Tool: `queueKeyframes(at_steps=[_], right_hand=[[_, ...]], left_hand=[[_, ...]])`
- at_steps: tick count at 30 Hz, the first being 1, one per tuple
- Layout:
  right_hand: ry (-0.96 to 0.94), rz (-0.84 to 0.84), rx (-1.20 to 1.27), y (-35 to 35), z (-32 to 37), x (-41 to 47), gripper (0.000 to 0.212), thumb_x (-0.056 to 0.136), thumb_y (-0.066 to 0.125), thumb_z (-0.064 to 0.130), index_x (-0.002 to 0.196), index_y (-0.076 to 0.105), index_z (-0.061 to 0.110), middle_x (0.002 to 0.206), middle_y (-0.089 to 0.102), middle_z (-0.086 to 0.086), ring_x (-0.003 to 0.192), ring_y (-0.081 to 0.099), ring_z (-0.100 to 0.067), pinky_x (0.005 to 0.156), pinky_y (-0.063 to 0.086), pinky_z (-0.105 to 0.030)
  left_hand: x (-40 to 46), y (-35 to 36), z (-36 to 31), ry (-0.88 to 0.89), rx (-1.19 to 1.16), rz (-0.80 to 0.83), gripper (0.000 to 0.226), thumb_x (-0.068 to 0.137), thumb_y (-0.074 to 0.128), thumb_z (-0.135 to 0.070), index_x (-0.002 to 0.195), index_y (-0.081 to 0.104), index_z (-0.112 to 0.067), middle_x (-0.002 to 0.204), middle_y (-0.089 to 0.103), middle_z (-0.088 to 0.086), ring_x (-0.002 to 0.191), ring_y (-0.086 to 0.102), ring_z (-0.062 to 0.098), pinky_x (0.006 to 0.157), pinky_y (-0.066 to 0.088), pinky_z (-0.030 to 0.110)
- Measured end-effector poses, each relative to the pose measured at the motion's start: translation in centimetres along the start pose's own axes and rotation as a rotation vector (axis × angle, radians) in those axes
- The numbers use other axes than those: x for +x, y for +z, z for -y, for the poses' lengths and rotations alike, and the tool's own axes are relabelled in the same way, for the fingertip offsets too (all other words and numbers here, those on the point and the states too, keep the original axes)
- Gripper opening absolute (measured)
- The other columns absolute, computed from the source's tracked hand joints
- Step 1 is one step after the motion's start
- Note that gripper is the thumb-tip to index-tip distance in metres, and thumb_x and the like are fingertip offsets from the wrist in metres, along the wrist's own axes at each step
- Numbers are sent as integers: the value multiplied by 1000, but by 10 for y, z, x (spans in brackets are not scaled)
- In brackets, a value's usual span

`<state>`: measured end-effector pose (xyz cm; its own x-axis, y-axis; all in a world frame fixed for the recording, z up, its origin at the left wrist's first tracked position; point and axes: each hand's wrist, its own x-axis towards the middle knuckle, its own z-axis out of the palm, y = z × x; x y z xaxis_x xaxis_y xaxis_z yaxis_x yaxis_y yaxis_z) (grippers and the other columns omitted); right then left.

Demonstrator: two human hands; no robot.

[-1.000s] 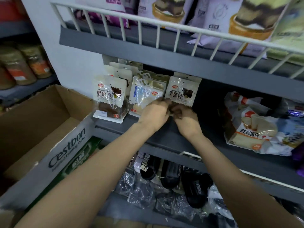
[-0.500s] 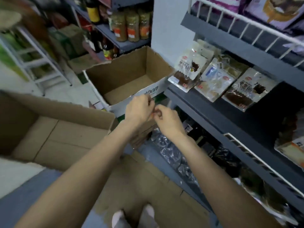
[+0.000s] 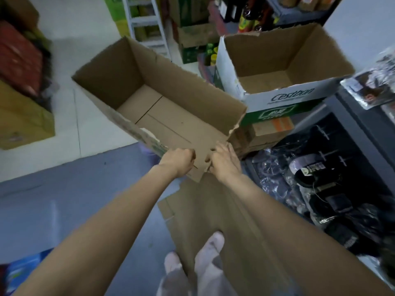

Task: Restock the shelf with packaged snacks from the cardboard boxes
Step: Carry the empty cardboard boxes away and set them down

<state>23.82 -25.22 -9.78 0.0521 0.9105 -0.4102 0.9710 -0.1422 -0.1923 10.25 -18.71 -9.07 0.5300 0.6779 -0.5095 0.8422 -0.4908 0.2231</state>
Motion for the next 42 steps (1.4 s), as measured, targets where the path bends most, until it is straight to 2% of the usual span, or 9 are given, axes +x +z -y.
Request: queueKeyframes(at_steps=[4, 8, 14, 20, 23, 25, 30, 35, 42], right_hand=[[-64, -42, -194, 11, 17, -1, 29, 93, 49, 38, 112, 66, 25, 117, 57, -1, 126, 39, -18, 116, -13, -38], [-175, -78, -177, 6, 56, 0, 30, 93, 50, 41, 113, 67, 27, 116, 60, 1, 120, 44, -17, 117, -8, -34], [-412, -140, -155, -4, 131, 2, 26, 92, 51, 41, 110, 67, 30, 114, 65, 3, 115, 49, -17, 115, 7, -30], [-657, -238, -277, -17, 220, 9, 26, 93, 49, 43, 96, 66, 24, 99, 69, -2, 104, 57, -24, 87, 31, -34], [-799, -346, -326, -6, 275, 21, 17, 77, 67, 34, 65, 63, 22, 64, 65, 1, 69, 62, -22, 70, 28, -29], [-870, -365, -362, 4, 321, 27, 20, 63, 65, 37, 50, 57, 24, 48, 54, 5, 52, 57, -17, 62, 23, -28], [-1068, -359, -428, 52, 450, 20, 25, 70, 53, 39, 50, 54, 25, 48, 48, 8, 53, 53, -12, 63, 22, -26], [-1126, -275, -365, 112, 570, -10, 36, 59, 85, 26, 51, 50, 25, 49, 45, 8, 54, 48, -11, 63, 21, -24], [-1220, -211, -395, 199, 704, -40, 29, 62, 84, 30, 55, 56, 26, 53, 51, 12, 57, 51, -9, 64, 22, -26]], left_hand=[[-22, 1, 16, 99, 191, 24, 37, 85, 47, -24, 120, 57, -22, 122, 62, 7, 114, 55, 26, 95, 34, 35], [-47, -7, 46, 153, 393, -38, 31, 90, 53, -37, 116, 58, -21, 121, 58, 3, 118, 47, 24, 93, 32, 35], [-103, -23, 115, 85, 409, -112, 27, 96, 44, -35, 117, 58, -23, 121, 57, 1, 117, 46, 21, 91, 31, 32], [-153, -32, 181, -44, 353, -187, 24, 97, 45, -34, 108, 63, -22, 112, 59, 1, 113, 49, 21, 86, 30, 32], [-185, -25, 229, -142, 294, -197, 26, 97, 43, -36, 109, 62, -22, 113, 60, 1, 113, 50, 21, 86, 32, 33], [-214, -13, 264, -202, 242, -180, 28, 98, 40, -35, 110, 62, -21, 115, 60, 2, 115, 50, 21, 88, 31, 33], [-302, 30, 361, -338, 179, -165, 28, 99, 37, -30, 111, 60, -19, 117, 57, 2, 117, 49, 21, 91, 31, 33], [-395, 69, 451, -418, 165, -170, 27, 98, 38, -29, 111, 60, -19, 117, 56, 1, 118, 47, 20, 88, 31, 33], [-491, 140, 547, -593, 139, -123, 25, 96, 42, -21, 114, 59, -22, 123, 54, 1, 123, 44, 20, 92, 32, 35]])
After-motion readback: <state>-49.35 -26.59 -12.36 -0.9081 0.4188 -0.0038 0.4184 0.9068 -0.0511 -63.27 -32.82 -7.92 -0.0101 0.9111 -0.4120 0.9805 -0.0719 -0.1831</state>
